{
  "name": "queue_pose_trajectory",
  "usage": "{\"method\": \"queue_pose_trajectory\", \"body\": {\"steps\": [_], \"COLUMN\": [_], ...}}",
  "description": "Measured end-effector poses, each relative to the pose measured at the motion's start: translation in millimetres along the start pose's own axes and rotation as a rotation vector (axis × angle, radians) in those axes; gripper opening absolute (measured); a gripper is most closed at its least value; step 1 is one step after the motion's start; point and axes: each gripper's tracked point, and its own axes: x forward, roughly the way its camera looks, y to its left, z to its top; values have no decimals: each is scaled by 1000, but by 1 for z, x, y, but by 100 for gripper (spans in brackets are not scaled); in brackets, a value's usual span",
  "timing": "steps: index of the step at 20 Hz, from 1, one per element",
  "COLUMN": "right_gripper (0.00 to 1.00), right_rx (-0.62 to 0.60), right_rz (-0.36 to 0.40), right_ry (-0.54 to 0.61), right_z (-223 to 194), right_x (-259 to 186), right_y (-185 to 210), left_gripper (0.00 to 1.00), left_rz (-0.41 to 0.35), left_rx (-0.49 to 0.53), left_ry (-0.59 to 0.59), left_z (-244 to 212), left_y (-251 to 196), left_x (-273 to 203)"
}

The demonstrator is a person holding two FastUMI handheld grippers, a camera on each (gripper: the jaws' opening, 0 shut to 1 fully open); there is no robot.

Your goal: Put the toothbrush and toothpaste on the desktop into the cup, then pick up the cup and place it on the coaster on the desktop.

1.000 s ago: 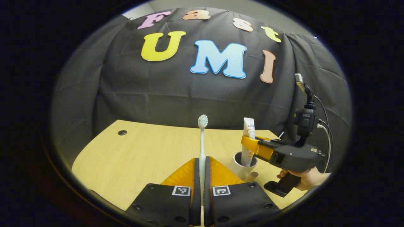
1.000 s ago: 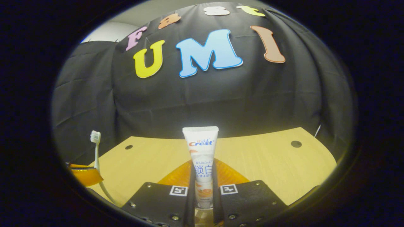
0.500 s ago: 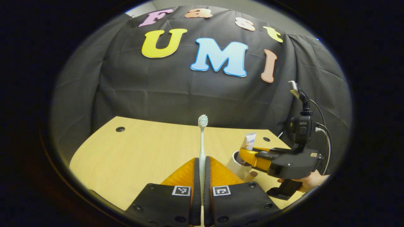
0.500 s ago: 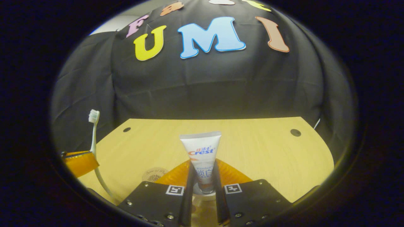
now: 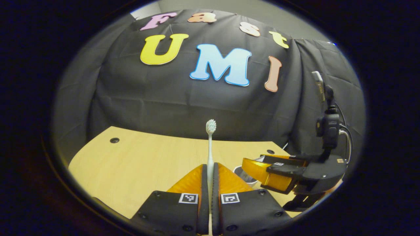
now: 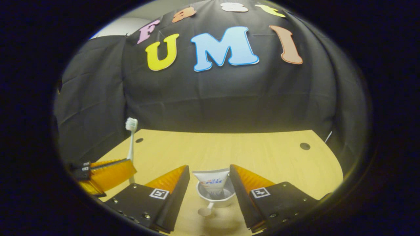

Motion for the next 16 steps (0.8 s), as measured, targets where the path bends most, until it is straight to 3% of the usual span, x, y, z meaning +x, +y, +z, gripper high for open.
{"method": "queue_pose_trajectory", "body": {"steps": [1,3,7,16], "right_gripper": [81,79,81,81], "right_rx": [12,27,70,146], "right_rz": [-7,-39,-57,-118], "right_ry": [-19,-49,-49,57], "right_z": [7,19,24,-17], "right_x": [-7,-21,-50,-87], "right_y": [-3,-14,-27,-43], "left_gripper": [11,11,11,10], "left_rz": [-10,-41,-79,-156], "left_rx": [1,-17,-22,-70], "left_ry": [-16,-94,-139,-288], "left_z": [3,22,32,59], "left_y": [-3,-10,-20,-46], "left_x": [4,16,35,71]}}
